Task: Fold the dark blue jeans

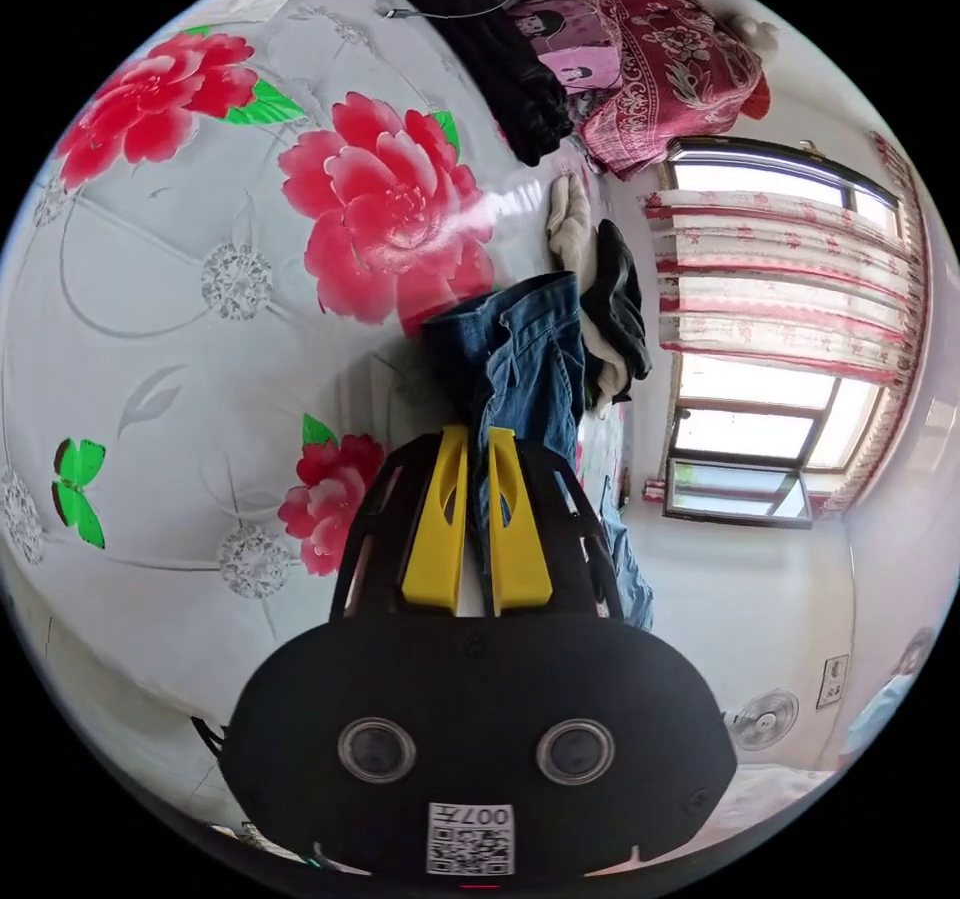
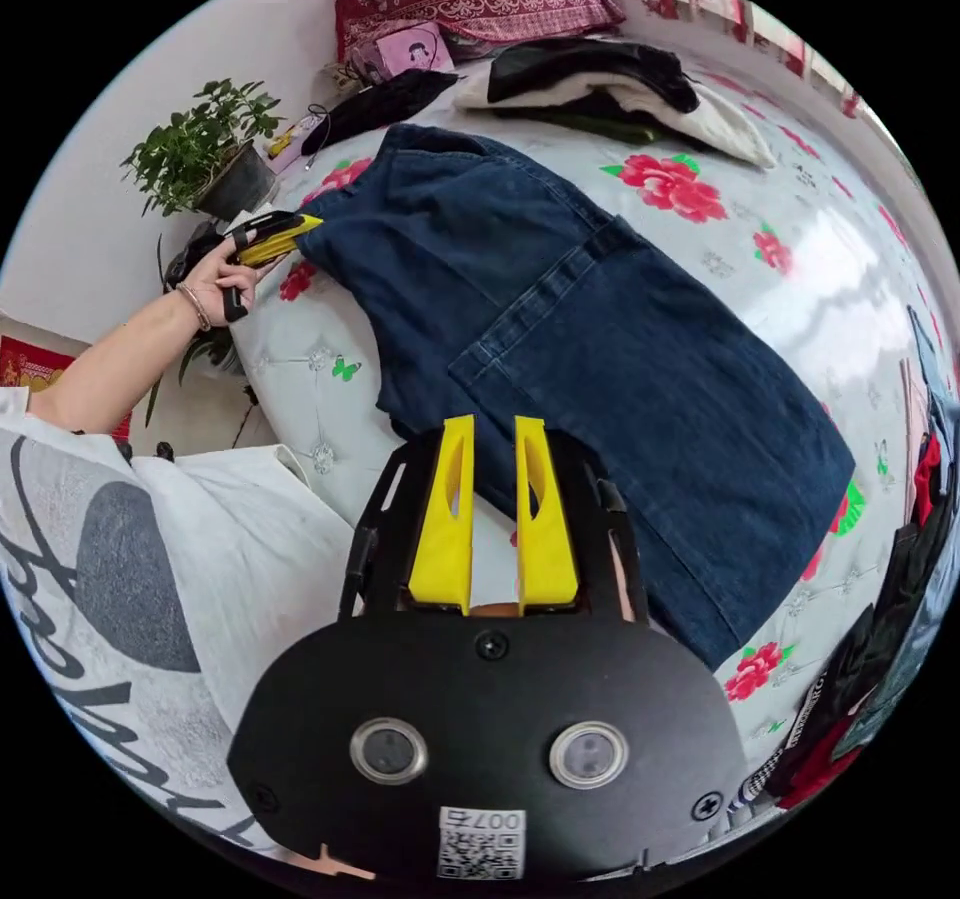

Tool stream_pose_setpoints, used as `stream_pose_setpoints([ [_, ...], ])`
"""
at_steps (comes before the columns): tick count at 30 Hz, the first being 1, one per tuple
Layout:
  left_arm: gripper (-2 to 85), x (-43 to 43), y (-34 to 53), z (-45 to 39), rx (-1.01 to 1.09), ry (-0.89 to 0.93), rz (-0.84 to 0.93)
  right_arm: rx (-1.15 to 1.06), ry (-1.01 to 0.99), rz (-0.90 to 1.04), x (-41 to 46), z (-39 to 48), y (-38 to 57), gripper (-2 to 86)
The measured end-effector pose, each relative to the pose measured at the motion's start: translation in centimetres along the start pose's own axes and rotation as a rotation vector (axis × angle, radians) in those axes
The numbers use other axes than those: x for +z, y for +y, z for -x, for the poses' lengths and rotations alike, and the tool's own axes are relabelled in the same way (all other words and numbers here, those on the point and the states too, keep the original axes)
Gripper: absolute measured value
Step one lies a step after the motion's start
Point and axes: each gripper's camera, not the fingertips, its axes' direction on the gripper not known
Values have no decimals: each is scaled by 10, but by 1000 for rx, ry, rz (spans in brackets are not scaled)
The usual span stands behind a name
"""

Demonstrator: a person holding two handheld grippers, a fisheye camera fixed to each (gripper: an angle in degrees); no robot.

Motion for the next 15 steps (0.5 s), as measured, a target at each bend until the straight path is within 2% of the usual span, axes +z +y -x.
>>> stream_pose_setpoints([
  [3,5,-4,-1,-9,65,28,3,-43,85,-46,-3,9,0,53],
  [7,-1,-4,3,-55,256,25,3,98,79,-129,-25,-21,6,59],
  [11,-2,29,27,-182,683,69,125,294,96,-256,-55,-62,41,59],
  [15,6,110,124,-316,1106,185,402,502,96,-342,-72,-107,92,59],
])
